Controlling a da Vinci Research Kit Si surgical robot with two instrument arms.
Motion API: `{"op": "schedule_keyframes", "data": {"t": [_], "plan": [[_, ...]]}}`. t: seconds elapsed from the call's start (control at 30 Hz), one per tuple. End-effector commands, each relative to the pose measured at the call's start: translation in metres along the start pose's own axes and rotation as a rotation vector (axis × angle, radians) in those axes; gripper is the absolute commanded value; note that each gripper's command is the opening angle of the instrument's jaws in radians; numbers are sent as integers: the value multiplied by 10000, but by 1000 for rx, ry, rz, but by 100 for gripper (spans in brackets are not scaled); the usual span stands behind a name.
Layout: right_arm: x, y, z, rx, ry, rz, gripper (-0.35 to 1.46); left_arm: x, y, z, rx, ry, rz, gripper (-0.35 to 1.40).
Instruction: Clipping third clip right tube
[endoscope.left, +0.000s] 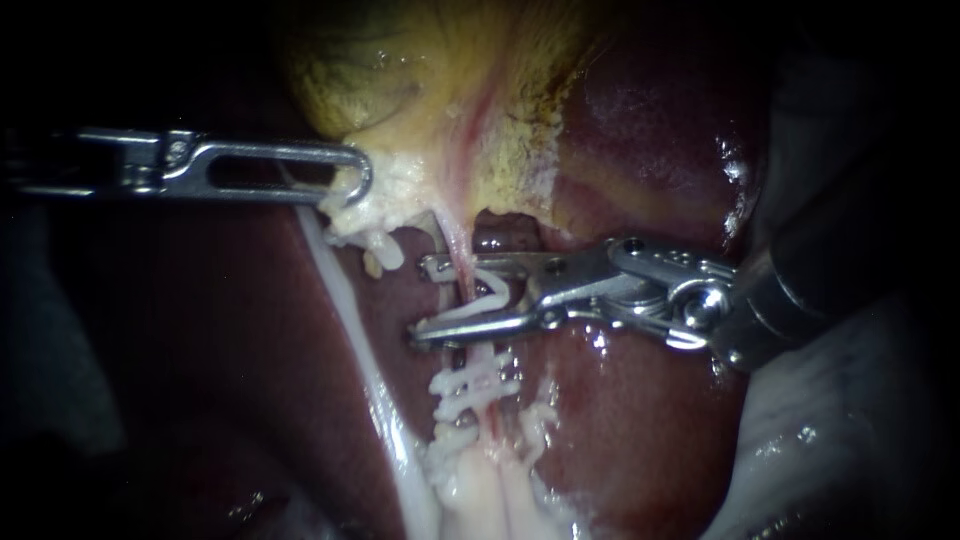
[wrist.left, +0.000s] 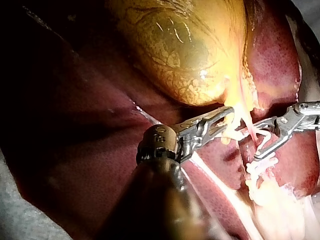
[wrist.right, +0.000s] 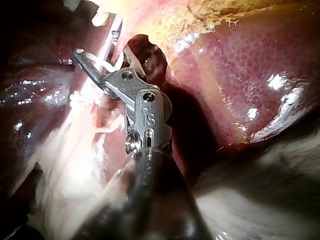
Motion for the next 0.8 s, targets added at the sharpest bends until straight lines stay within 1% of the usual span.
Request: {"op": "schedule_keyframes", "data": {"t": [0.03, 0.13, 0.23, 0.3, 0.37, 0.4, 0.43, 0.5, 0.8], "plan": [[1, 1, 0, 2, 1, -2, 48, 0, 1, 0, 1, 1, 0, -35], [2, 1, 1, 2, 4, -1, 46, 0, 1, 0, 1, 1, 1, -35], [2, 0, 1, 3, 4, 5, 38, 0, 1, 0, 2, 1, 1, -35], [1, 0, -2, 3, 7, 4, 2, 0, 1, 0, 2, 1, 1, -35], [2, -2, -8, -17, 4, 29, -35, 0, 1, -1, 2, 1, 1, -35], [3, -1, -10, -30, -7, 30, -35, 0, 1, -1, 2, 1, 1, -35], [5, -1, -11, -43, -28, 31, -35, 0, 1, -1, 2, 1, 1, -35], [5, -1, -13, -52, -56, 33, -35, 0, 2, -1, 2, 1, 1, -35], [4, -1, -13, -52, -59, 33, -35, 0, 2, -1, 2, 1, 1, -35]]}}
